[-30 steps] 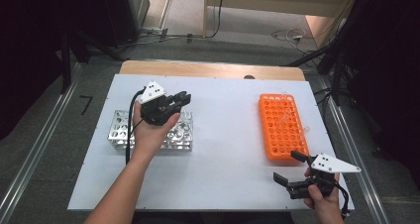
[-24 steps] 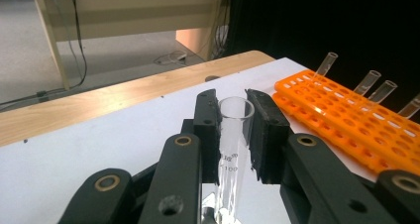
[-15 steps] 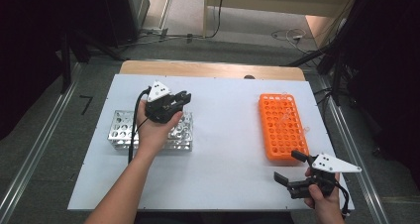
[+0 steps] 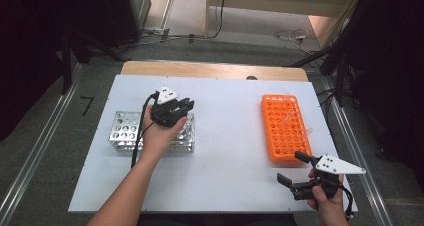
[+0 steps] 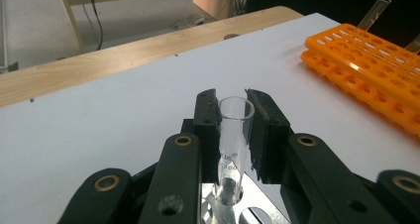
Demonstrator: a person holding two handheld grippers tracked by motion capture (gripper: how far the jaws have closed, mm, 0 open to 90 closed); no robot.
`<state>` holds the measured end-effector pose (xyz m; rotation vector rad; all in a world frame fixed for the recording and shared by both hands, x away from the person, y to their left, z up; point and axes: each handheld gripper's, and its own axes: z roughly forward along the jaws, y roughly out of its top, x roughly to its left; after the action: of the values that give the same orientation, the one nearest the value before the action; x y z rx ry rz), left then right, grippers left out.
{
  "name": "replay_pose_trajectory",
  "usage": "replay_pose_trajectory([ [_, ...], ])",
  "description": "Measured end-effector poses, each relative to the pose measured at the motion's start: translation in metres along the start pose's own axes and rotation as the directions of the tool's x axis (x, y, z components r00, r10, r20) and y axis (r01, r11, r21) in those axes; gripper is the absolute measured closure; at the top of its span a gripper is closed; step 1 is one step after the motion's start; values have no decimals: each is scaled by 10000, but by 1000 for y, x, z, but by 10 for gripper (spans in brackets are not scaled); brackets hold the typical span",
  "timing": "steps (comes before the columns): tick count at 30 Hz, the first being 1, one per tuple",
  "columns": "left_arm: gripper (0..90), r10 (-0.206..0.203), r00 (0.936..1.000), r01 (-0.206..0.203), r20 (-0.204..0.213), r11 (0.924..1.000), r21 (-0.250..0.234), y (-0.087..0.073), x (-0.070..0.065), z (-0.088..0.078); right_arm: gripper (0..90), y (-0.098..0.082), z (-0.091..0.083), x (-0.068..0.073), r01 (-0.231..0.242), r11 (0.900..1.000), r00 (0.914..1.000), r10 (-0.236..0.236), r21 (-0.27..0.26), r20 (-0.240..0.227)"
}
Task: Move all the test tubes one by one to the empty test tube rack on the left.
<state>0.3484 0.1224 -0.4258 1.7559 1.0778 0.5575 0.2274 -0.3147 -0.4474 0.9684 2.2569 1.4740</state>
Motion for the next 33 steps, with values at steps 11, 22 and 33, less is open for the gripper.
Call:
replay_pose_trajectory([
  [11,754,-80,10000,76,57,9976,691,-4,0,5,0,0,-1,-1,24,10000,10000,-24,-37,73],
  [22,716,-249,9992,216,316,9948,994,-6,0,7,0,1,-1,-2,-3,10000,9999,3,-13,148],
  [33,340,-513,9978,505,429,9985,190,-4,1,-8,0,3,-2,-4,-52,9999,9997,55,-87,252],
])
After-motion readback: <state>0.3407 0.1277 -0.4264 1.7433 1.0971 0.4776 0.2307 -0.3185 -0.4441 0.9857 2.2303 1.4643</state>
